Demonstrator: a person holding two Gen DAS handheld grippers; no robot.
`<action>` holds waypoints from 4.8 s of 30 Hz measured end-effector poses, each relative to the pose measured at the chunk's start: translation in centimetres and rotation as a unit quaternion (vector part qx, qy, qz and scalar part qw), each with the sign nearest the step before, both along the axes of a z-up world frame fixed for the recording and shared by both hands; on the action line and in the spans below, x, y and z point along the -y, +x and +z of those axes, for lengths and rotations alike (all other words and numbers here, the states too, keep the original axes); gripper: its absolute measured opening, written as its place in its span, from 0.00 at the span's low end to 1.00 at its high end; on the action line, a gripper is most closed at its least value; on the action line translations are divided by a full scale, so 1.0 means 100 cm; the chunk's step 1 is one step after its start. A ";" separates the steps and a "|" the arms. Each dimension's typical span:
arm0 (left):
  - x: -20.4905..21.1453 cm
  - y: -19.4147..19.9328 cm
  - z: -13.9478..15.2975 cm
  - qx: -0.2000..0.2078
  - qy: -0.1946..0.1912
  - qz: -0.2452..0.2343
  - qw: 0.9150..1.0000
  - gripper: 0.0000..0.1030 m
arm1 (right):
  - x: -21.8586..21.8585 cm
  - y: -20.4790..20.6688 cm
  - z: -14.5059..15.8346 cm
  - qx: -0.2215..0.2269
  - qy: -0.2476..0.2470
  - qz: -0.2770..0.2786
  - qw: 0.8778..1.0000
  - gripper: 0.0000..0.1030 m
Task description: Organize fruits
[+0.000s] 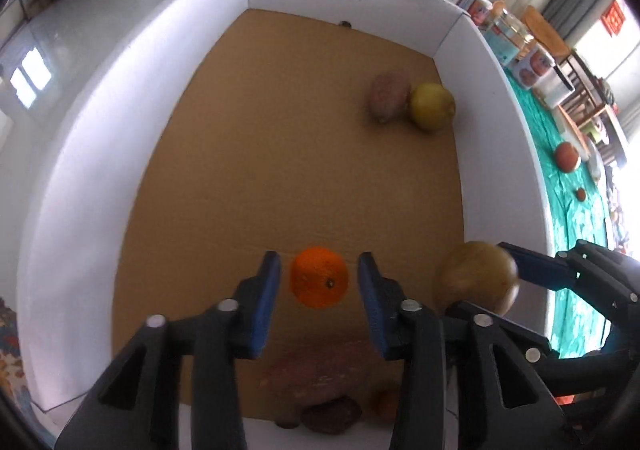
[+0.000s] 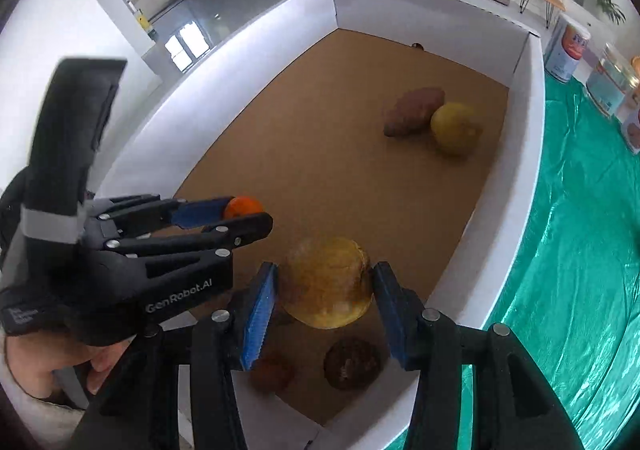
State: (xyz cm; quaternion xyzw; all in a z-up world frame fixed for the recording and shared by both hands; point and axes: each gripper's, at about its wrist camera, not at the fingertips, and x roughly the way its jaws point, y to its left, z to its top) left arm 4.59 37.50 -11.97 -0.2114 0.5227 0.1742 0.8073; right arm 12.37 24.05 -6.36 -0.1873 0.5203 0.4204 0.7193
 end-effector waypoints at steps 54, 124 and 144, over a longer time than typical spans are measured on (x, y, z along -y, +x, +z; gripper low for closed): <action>0.352 0.153 -0.058 0.104 0.112 -0.242 0.958 0.98 | 0.467 0.092 -0.103 0.124 0.003 -0.504 0.855 1.00; 0.357 0.154 -0.029 0.119 0.059 -0.273 0.953 0.67 | 0.454 0.118 -0.079 0.008 0.063 -0.355 0.933 0.31; 0.308 0.091 0.005 0.039 -0.092 -0.298 0.949 0.92 | 0.491 0.072 -0.075 -0.193 0.091 -0.408 0.888 0.60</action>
